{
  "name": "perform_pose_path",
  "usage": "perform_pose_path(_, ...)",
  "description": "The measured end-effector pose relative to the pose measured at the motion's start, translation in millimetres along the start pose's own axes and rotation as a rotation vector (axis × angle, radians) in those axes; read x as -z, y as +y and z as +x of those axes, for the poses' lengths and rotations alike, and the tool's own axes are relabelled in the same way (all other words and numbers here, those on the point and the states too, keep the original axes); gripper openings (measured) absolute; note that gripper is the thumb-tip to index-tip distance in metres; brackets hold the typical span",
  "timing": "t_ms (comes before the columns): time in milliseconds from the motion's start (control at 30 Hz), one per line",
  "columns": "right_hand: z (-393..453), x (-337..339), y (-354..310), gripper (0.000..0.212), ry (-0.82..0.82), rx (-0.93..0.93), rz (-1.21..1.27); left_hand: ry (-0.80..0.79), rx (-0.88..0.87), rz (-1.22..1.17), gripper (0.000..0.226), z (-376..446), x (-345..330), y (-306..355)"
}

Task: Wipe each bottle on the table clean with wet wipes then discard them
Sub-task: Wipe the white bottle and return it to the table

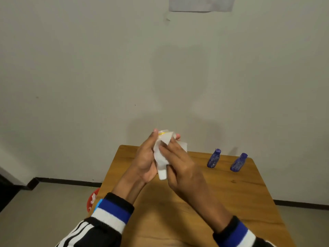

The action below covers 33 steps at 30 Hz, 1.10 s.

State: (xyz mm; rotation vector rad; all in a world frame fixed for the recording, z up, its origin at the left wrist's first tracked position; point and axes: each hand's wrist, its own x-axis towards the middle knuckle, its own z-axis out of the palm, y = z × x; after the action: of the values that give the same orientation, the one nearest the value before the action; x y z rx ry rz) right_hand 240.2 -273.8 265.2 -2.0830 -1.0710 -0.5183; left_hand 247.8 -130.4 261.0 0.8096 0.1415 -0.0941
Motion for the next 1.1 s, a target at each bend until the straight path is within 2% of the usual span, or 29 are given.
perform_pose_path(100,-35.3,0.9,-0.4,0.044,-0.025,-0.017,0.068,0.076,0.002,0.052,0.074,-1.1,14.6,4.2)
perform_pose_path(167,-41.6,11.8,1.2,0.038,-0.061,-0.122,0.186,0.135,-0.023,0.102,0.074,-2.5,22.8,4.2)
perform_pose_path(233,-30.0,23.8,9.1,0.033,-0.007,-0.208,0.231,0.168,-0.035,0.129,0.076,-2.8,22.2,0.2)
perform_pose_path(300,-9.7,32.2,14.7,0.036,0.091,-0.182,0.193,0.181,-0.034,0.126,0.075,-2.2,14.0,-8.0)
perform_pose_path(367,10.2,30.5,15.4,0.043,0.129,-0.119,0.142,0.161,-0.049,0.125,0.063,-1.4,2.3,-15.9)
perform_pose_path(433,16.6,19.1,11.3,0.049,0.034,-0.109,0.137,0.125,-0.052,0.057,0.059,1.4,-5.5,-17.7)
perform_pose_path(500,1.8,2.4,5.3,0.053,-0.060,-0.107,0.120,0.128,-0.051,0.053,0.065,5.5,-4.9,-13.2)
perform_pose_path(600,-39.0,-12.0,3.4,0.053,-0.056,-0.073,0.130,0.172,-0.026,0.101,0.069,7.1,12.3,-7.3)
perform_pose_path(633,-49.9,-9.8,3.5,0.050,-0.054,-0.131,0.199,0.204,-0.039,0.124,0.069,6.8,20.1,-7.8)
perform_pose_path(733,-44.0,8.3,13.5,0.036,-0.150,-0.603,0.530,0.316,-0.077,0.175,0.061,4.0,38.8,-9.4)
perform_pose_path(800,-27.8,16.4,27.4,0.023,-0.122,-0.806,0.674,0.321,-0.052,0.178,0.059,1.6,39.5,-12.2)
perform_pose_path(867,-3.6,22.5,32.7,0.022,0.037,-0.849,0.750,0.292,-0.025,0.197,0.061,2.3,31.1,-18.7)
perform_pose_path(933,15.6,17.6,26.6,0.022,0.151,-0.818,0.846,0.272,-0.063,0.201,0.049,6.0,14.4,-28.7)
perform_pose_path(1000,19.7,5.9,15.1,0.028,0.111,-0.780,0.860,0.348,-0.141,0.209,0.037,12.1,1.2,-33.1)
perform_pose_path(1100,1.8,-11.4,8.5,0.033,-0.042,-0.827,0.873,0.524,-0.227,0.288,0.035,16.4,-0.3,-24.1)
